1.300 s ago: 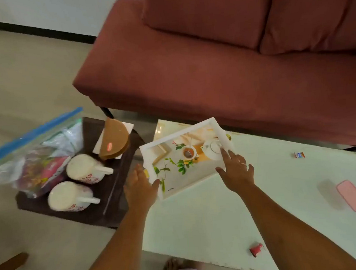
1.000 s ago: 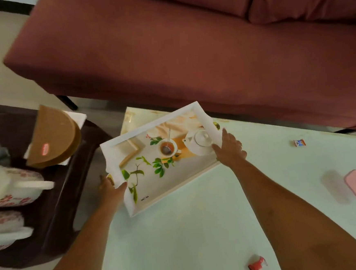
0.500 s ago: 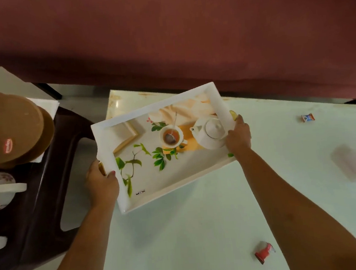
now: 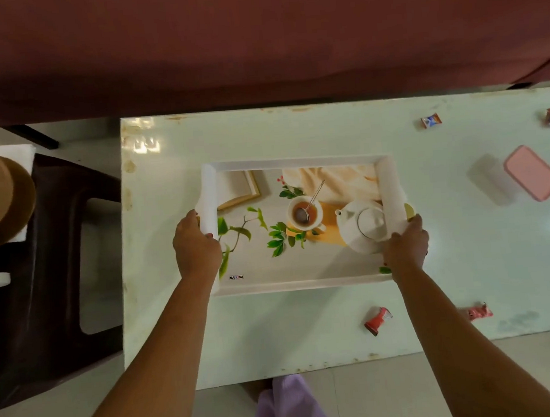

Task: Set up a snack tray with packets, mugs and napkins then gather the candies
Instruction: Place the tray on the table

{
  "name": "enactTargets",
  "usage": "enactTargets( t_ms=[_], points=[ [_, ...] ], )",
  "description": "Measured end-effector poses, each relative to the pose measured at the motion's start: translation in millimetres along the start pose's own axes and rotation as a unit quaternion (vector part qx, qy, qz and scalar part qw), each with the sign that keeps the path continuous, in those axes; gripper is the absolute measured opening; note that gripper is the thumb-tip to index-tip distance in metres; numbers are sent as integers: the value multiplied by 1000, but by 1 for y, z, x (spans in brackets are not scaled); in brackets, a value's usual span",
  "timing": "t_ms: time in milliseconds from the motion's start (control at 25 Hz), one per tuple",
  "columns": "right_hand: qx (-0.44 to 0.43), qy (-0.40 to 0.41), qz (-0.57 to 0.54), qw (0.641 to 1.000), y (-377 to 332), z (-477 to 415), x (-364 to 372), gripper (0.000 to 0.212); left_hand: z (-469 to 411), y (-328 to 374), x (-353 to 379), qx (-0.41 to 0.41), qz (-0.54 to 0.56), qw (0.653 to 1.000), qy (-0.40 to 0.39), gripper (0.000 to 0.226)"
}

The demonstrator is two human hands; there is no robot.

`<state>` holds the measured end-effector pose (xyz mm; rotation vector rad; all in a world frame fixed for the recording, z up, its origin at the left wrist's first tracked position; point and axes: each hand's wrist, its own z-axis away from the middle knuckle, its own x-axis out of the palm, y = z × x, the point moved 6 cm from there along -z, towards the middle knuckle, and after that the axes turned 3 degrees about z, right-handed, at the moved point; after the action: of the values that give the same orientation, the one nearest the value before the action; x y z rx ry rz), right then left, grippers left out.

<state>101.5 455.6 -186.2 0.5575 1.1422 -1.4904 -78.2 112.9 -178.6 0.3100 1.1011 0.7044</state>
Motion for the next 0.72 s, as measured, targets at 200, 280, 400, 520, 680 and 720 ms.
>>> enactTargets(
  t_ms=[200, 280, 400, 520, 680, 720],
  points=[
    [11, -13, -1, 1000, 17, 0, 7, 52, 4, -11, 15, 12, -36, 999, -12, 51],
    [9, -13, 0, 1000, 18, 0, 9, 54, 6, -14, 17, 8, -38, 999, -11, 51],
    [14, -8, 3, 1000, 18, 1, 9, 54, 8, -15, 18, 12, -37, 999, -11, 51],
    [25, -11, 14, 1000, 15, 3, 10, 61, 8, -14, 16, 17, -49, 998, -18, 52],
    [14, 30, 65, 997, -1, 21, 11, 74, 18, -9, 14, 24, -62, 997, -35, 61],
    [-10, 41, 83, 996, -10, 28, 12, 76, 21, -8, 13, 24, -50, 998, -32, 62]
  ],
)
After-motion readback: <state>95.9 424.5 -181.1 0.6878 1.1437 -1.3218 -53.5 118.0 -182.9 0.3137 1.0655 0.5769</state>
